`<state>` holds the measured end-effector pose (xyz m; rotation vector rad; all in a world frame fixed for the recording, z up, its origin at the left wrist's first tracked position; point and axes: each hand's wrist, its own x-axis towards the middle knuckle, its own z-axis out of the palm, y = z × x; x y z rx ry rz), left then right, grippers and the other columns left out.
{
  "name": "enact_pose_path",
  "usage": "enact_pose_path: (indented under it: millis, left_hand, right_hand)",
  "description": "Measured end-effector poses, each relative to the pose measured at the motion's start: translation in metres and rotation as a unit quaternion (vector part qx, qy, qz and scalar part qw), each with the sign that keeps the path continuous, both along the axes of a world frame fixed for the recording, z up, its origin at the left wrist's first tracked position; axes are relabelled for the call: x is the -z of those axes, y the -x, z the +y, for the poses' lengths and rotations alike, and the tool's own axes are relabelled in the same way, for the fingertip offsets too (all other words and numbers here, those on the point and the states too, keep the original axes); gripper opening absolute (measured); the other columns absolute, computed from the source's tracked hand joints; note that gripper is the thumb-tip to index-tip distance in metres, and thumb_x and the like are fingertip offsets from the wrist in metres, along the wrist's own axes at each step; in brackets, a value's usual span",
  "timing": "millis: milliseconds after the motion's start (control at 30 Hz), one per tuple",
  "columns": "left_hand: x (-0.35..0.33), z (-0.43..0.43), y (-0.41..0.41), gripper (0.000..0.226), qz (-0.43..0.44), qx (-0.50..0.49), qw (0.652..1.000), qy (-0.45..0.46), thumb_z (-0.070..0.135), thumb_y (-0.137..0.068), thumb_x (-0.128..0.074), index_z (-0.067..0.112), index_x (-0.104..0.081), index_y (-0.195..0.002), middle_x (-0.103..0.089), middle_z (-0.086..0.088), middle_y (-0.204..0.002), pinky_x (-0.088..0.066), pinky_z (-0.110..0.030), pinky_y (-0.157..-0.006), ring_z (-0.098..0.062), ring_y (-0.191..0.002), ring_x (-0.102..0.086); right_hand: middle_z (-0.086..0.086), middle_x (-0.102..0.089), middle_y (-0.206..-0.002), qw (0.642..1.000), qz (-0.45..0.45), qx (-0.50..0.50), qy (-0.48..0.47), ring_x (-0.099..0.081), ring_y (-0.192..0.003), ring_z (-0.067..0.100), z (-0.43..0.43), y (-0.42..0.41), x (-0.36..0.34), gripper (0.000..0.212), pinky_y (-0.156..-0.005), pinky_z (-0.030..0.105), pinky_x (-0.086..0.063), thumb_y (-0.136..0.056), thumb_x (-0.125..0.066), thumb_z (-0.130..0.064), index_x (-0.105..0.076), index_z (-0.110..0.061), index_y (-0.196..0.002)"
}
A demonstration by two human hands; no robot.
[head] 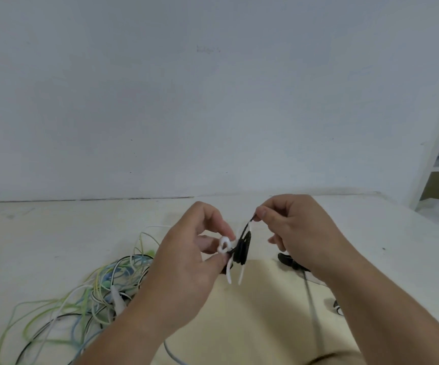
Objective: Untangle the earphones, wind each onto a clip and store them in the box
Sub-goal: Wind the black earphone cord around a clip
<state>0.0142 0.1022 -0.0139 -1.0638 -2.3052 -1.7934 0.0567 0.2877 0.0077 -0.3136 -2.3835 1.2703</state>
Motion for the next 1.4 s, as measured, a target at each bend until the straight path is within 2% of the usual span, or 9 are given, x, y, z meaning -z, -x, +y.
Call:
enact_pose_path:
  millis: [100, 200, 500, 633, 800, 900, 1000, 1133, 1400]
  left_hand:
    - [-0.004, -0.001, 0.001, 0.047, -0.056, 0.005, 0.994, -0.089, -0.021, -0.084, -0.061, 0.024, -0.050, -0.081, -0.069, 0.002, -0.089, -0.047, -0.031, -0.056, -0.023, -0.068, -0.071]
    - [-0.003, -0.001, 0.004, 0.036, -0.076, -0.026, 0.987, -0.140, -0.022, -0.084, -0.059, 0.011, -0.046, -0.090, -0.070, 0.001, -0.089, -0.048, -0.018, -0.052, -0.022, -0.063, -0.072]
    - [0.006, 0.000, 0.012, 0.037, -0.023, -0.126, 0.988, -0.089, -0.010, -0.087, -0.064, 0.020, -0.044, -0.090, -0.068, 0.012, -0.092, -0.049, -0.017, -0.053, -0.016, -0.063, -0.071]
    - [0.008, -0.001, 0.011, 0.033, 0.081, -0.167, 0.983, 0.012, 0.003, -0.087, -0.069, 0.031, -0.050, -0.086, -0.069, 0.013, -0.082, -0.047, -0.017, -0.054, -0.004, -0.064, -0.066]
    - [0.009, 0.000, 0.006, 0.028, 0.154, -0.128, 0.974, 0.102, 0.012, -0.090, -0.066, 0.034, -0.049, -0.089, -0.067, 0.009, -0.073, -0.042, -0.021, -0.055, -0.008, -0.062, -0.056]
    - [0.008, -0.001, 0.005, 0.034, 0.136, -0.087, 0.982, 0.097, 0.004, -0.089, -0.064, 0.034, -0.050, -0.092, -0.068, 0.011, -0.085, -0.044, -0.015, -0.060, -0.005, -0.082, -0.064]
    - [0.005, -0.002, 0.003, 0.039, 0.078, -0.047, 0.993, 0.072, -0.001, -0.087, -0.067, 0.035, -0.051, -0.090, -0.069, 0.009, -0.092, -0.051, -0.033, -0.071, -0.008, -0.086, -0.068]
    - [-0.002, 0.000, 0.001, 0.044, -0.030, 0.009, 0.998, -0.054, -0.015, -0.084, -0.066, 0.026, -0.050, -0.083, -0.069, 0.003, -0.090, -0.051, -0.040, -0.067, -0.021, -0.074, -0.071]
    - [0.005, -0.001, 0.012, 0.036, -0.058, -0.112, 0.984, -0.128, -0.013, -0.086, -0.064, 0.015, -0.043, -0.092, -0.070, 0.006, -0.092, -0.052, -0.028, -0.052, -0.022, -0.066, -0.073]
  right_hand:
    - [-0.012, -0.050, -0.056, 0.996, -0.076, -0.041, -0.028, -0.049, -0.047, 0.005, -0.001, 0.002, 0.008, 0.026, -0.055, 0.022, -0.055, -0.100, -0.057, -0.028, -0.073, -0.019, -0.081]
    - [-0.005, -0.048, -0.065, 0.975, -0.143, -0.156, -0.071, -0.049, -0.056, 0.005, -0.011, 0.000, 0.013, 0.030, -0.061, 0.027, -0.057, -0.102, -0.052, -0.029, -0.074, -0.018, -0.085]
    - [0.000, -0.040, -0.056, 0.919, -0.165, -0.357, 0.011, -0.040, -0.047, 0.016, -0.017, -0.013, 0.001, 0.020, -0.073, 0.033, -0.056, -0.102, -0.053, -0.012, -0.070, -0.002, -0.100]
    - [-0.005, -0.040, -0.053, 0.939, -0.091, -0.325, 0.062, -0.037, -0.046, 0.011, -0.017, -0.014, -0.004, 0.021, -0.070, 0.033, -0.055, -0.100, -0.056, -0.015, -0.072, -0.010, -0.087]
    - [0.009, -0.059, -0.063, 0.983, 0.009, -0.160, -0.090, -0.051, -0.056, 0.022, -0.016, -0.009, -0.005, 0.025, -0.064, 0.044, -0.053, -0.096, -0.061, -0.024, -0.073, -0.019, -0.075]
    - [-0.008, -0.049, -0.048, 0.993, 0.047, -0.068, -0.080, -0.040, -0.043, 0.006, -0.011, -0.004, -0.002, 0.023, -0.045, 0.019, -0.036, -0.093, -0.066, -0.028, -0.069, -0.021, -0.071]
    - [-0.009, -0.056, -0.055, 0.998, 0.050, -0.021, -0.043, -0.047, -0.049, 0.002, -0.005, -0.001, 0.000, 0.020, -0.047, 0.016, -0.040, -0.092, -0.068, -0.028, -0.070, -0.025, -0.073]
    - [0.011, -0.054, -0.069, 0.992, -0.077, -0.086, -0.052, -0.049, -0.061, 0.018, -0.002, 0.001, 0.009, 0.024, -0.055, 0.027, -0.042, -0.098, -0.059, -0.032, -0.072, -0.027, -0.078]
    - [-0.008, -0.043, -0.059, 0.943, -0.157, -0.295, -0.009, -0.042, -0.053, 0.009, -0.019, -0.006, 0.010, 0.028, -0.064, 0.029, -0.049, -0.104, -0.050, -0.024, -0.074, -0.012, -0.096]
